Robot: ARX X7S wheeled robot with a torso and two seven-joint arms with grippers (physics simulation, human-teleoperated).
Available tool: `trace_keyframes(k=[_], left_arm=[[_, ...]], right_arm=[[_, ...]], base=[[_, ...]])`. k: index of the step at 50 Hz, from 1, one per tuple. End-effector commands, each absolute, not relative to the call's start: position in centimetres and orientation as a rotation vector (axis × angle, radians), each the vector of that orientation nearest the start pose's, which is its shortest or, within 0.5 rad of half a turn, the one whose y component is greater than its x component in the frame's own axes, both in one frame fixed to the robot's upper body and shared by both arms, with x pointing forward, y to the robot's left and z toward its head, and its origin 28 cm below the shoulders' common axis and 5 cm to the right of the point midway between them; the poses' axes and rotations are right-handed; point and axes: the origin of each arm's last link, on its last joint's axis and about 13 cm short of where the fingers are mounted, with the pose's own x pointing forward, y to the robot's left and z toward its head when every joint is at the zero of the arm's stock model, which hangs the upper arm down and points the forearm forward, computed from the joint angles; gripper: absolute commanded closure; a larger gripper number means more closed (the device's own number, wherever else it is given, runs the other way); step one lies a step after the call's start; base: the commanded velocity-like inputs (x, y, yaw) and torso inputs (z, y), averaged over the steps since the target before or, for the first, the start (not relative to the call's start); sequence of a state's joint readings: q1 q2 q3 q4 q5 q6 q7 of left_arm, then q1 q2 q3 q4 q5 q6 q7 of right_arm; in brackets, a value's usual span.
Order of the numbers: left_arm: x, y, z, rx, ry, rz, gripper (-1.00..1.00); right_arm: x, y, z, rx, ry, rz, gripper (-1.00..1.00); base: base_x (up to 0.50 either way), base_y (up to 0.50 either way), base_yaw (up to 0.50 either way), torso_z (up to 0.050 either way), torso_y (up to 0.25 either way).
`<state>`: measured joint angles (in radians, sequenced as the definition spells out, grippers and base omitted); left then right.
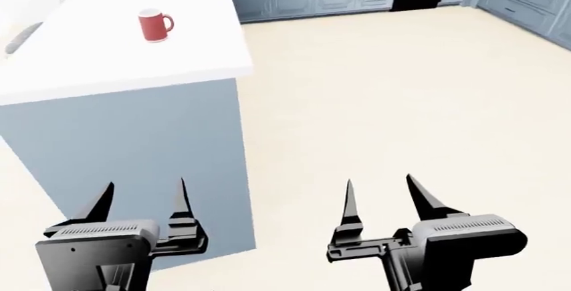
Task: A wet mug is on the counter and needs to be dried. Pick it up and place it upside down in the open cabinet.
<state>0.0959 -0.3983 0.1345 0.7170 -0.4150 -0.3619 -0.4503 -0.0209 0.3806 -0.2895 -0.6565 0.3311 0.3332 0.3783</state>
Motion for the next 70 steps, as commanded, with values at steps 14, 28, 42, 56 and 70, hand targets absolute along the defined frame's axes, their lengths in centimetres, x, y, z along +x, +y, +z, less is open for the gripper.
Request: trace_keyframes(k=[14, 28, 42, 56, 70], left_arm=[[16.7, 22.8, 14.0, -0.066, -0.128, -0.065, -1.0], [18.0, 23.2, 16.2, -0.048, -0.078, -0.137, -1.0], [18.6, 23.5, 17.0, -0.057, -0.056, -0.152, -1.0], [18.4, 23.5, 16.6, -0.056, -0.049, -0.154, -1.0], [18.3, 23.5, 16.4, -0.055, -0.048, -0.158, -1.0]], right_arm=[[17.9, -9.1, 13.0, -0.042, -0.139, 0.084, -1.0], [19.3, -9.9, 15.7, -0.06, -0.08, 0.032, -1.0], [19.7, -10.0, 16.7, -0.098, -0.005, 0.053, -1.0], [19.8, -10.3, 16.4, -0.098, 0.007, 0.038, -1.0], [19.7, -10.5, 16.4, -0.08, 0.009, 0.056, -1.0]], base=[[0.0, 0.0, 0.5, 0.0, 0.0], [0.0, 0.0, 0.39, 0.0, 0.0], [-0.25, -0.04, 0.0, 0.0, 0.0], [-0.47, -0.33, 0.0, 0.0, 0.0], [-0.51, -0.11, 0.0, 0.0, 0.001]])
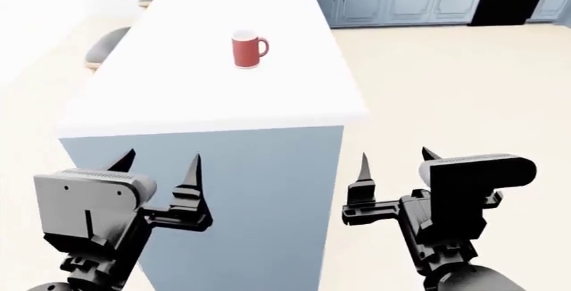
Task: A wet mug is on the counter and needs to be dried. Pick it up and place it upside down in the open cabinet.
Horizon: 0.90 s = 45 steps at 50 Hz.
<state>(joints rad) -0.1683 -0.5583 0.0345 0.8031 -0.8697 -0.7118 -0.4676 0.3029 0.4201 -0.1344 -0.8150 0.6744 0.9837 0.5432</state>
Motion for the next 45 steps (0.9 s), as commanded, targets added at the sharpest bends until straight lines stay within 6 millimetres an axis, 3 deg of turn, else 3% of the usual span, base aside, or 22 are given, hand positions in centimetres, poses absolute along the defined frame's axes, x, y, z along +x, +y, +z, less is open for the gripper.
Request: trace_keyframes(k=[1, 45], left_arm=[[18.3, 23.5, 16.4, -0.056, -0.048, -0.158, -1.0], [17.7, 23.3, 16.5, -0.039, -0.053, -0.183, -1.0]], right_arm=[[19.7, -10.5, 16.4, -0.08, 0.009, 0.056, -1.0], [18.7, -10.7, 16.9, -0.065, -0.031, 0.047, -1.0]], base=[[-0.51, -0.08, 0.0, 0.0, 0.0], [-0.49, -0.06, 0.0, 0.0, 0.001]])
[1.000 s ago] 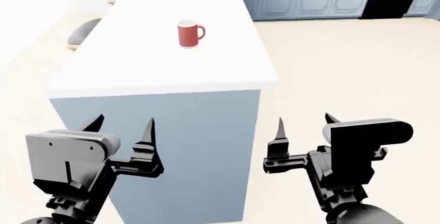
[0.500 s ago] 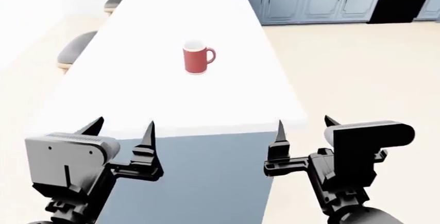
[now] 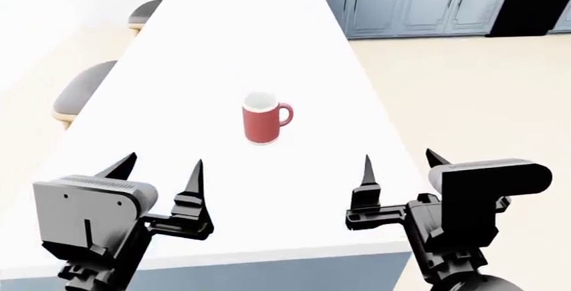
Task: A wet mug is on the counter and needs to be dried. Pick it up and place it upside down in the open cabinet.
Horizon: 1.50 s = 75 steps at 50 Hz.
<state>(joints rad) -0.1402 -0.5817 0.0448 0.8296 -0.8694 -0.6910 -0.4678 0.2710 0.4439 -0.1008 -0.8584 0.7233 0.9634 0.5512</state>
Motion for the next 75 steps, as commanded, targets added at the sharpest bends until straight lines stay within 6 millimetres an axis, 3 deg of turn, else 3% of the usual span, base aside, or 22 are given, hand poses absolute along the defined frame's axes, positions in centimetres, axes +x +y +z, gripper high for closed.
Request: trace_keyframes(k=[1, 29, 36, 48, 53, 64, 75], left_arm=[[17.7, 23.3, 16.5, -0.039, -0.053, -0.183, -1.0], [17.9, 23.4, 16.6, -0.047, -0.012, -0.243, -1.0], [19.3, 23.9, 18.5, -0.024, 0.073, -0.425, -1.0], [22.5, 26.1, 24.2, 0.0, 0.219, -0.724, -1.0], [23.7, 26.7, 25.7, 0.005, 0.302, -0.868, -1.0], [27.6, 27.7, 28.0, 0.07, 0.364, -0.929, -1.0], [28.3, 28.7, 28.6, 0.096, 0.392, -0.901, -1.0]], right_arm=[[18.7, -10.7, 16.9, -0.064, -0.032, 0.032, -1.0], [18.2, -11.0, 16.9, -0.054, -0.05, 0.035, -1.0], [17.9, -11.3, 17.0, -0.042, -0.055, 0.045, -1.0], [17.6, -11.5, 17.3, -0.03, -0.052, 0.061, -1.0], [17.7, -11.5, 17.3, -0.03, -0.051, 0.066, -1.0], [17.7, -11.6, 17.3, -0.028, -0.051, 0.071, -1.0], [17.7, -11.5, 17.3, -0.03, -0.051, 0.073, -1.0]], base=[[0.0, 0.0, 0.0, 0.0, 0.0], [-0.24, 0.02, 0.0, 0.0, 0.001], [0.0, 0.0, 0.0, 0.0, 0.0], [0.0, 0.0, 0.0, 0.0, 0.0], [0.0, 0.0, 0.0, 0.0, 0.0], [0.0, 0.0, 0.0, 0.0, 0.0], [0.0, 0.0, 0.0, 0.0, 0.0]])
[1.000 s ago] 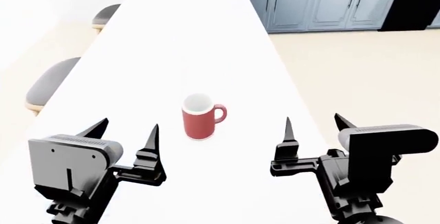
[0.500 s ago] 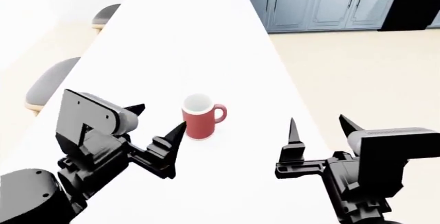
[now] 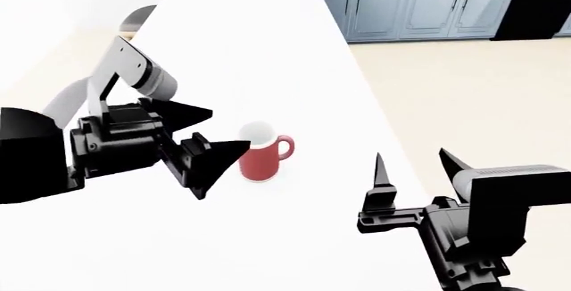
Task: A wet mug is on the counter and needs to be dried. Pick it up and place it upside down in the open cabinet.
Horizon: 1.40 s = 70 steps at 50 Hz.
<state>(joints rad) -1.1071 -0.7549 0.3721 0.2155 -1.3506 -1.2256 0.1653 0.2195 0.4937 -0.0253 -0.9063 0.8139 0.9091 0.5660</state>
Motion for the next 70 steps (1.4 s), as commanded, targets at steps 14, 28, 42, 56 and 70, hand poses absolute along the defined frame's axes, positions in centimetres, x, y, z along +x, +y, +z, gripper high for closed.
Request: trace_keyframes(k=[14, 28, 42, 56, 70], left_arm=[[29.9, 29.5, 27.6, 0.146, 0.451, -0.936, -1.0], [31.8, 29.7, 25.9, 0.18, 0.517, -0.904, -1.0], [33.2, 29.5, 24.0, 0.174, 0.547, -0.929, -1.0], [34.0, 29.0, 22.7, 0.203, 0.561, -0.948, -1.0], [34.9, 28.6, 21.9, 0.228, 0.569, -0.943, -1.0]], right_arm=[[17.7, -11.5, 17.2, -0.029, -0.047, 0.078, -1.0], [17.8, -11.5, 17.0, -0.027, -0.045, 0.077, -1.0], [17.8, -11.5, 17.0, -0.027, -0.043, 0.076, -1.0], [17.8, -11.5, 16.9, -0.027, -0.04, 0.075, -1.0], [17.9, -11.6, 16.7, -0.023, -0.036, 0.075, -1.0]], base=[[0.0, 0.0, 0.0, 0.0, 0.0], [0.0, 0.0, 0.0, 0.0, 0.0], [0.0, 0.0, 0.0, 0.0, 0.0], [0.0, 0.0, 0.0, 0.0, 0.0], [0.0, 0.0, 0.0, 0.0, 0.0]])
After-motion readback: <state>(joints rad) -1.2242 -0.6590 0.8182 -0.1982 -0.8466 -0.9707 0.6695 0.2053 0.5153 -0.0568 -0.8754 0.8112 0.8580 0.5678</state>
